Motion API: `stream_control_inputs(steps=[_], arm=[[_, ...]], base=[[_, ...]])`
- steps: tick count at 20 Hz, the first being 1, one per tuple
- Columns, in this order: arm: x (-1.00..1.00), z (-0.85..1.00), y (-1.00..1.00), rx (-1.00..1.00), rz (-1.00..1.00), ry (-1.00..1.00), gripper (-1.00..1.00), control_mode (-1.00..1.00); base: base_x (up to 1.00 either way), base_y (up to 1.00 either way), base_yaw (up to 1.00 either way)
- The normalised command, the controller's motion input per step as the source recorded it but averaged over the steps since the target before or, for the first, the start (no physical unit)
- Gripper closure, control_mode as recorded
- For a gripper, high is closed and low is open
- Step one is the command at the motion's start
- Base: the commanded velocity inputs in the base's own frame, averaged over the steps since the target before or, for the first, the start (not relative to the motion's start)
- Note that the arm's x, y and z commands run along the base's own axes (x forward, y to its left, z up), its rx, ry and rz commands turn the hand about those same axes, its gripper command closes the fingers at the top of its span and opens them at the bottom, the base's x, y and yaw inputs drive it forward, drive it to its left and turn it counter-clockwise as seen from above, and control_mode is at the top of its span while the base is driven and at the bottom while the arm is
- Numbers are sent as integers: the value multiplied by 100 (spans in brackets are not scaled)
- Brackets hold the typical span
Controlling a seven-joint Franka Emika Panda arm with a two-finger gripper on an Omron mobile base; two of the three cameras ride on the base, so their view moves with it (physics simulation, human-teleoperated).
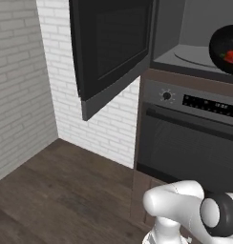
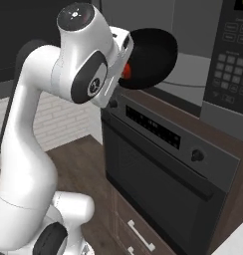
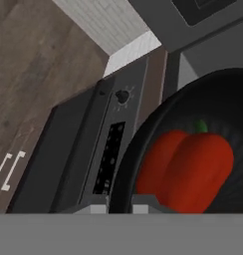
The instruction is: Pick the bell pepper from the sink and place it in the bowl. Then pick the bowl and place it in the microwave. Then close the microwave door and press the start button.
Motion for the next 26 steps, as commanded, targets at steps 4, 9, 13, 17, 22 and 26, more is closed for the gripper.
stream_control_inputs(steps=[4,9,13,17,22,26], arm=[[44,0,-12,0,0,-16,100,-100],[59,0,-4,0,0,-8,100,-100],[45,1,-7,3,0,3,100,-100],[33,1,-22,5,0,3,100,-100],[36,0,-28,1,0,0,100,-100],[36,-9,-26,1,0,0,100,-100]], base=[[0,0,0],[0,0,0],[0,0,0],[0,0,0],[0,0,0],[0,0,0]])
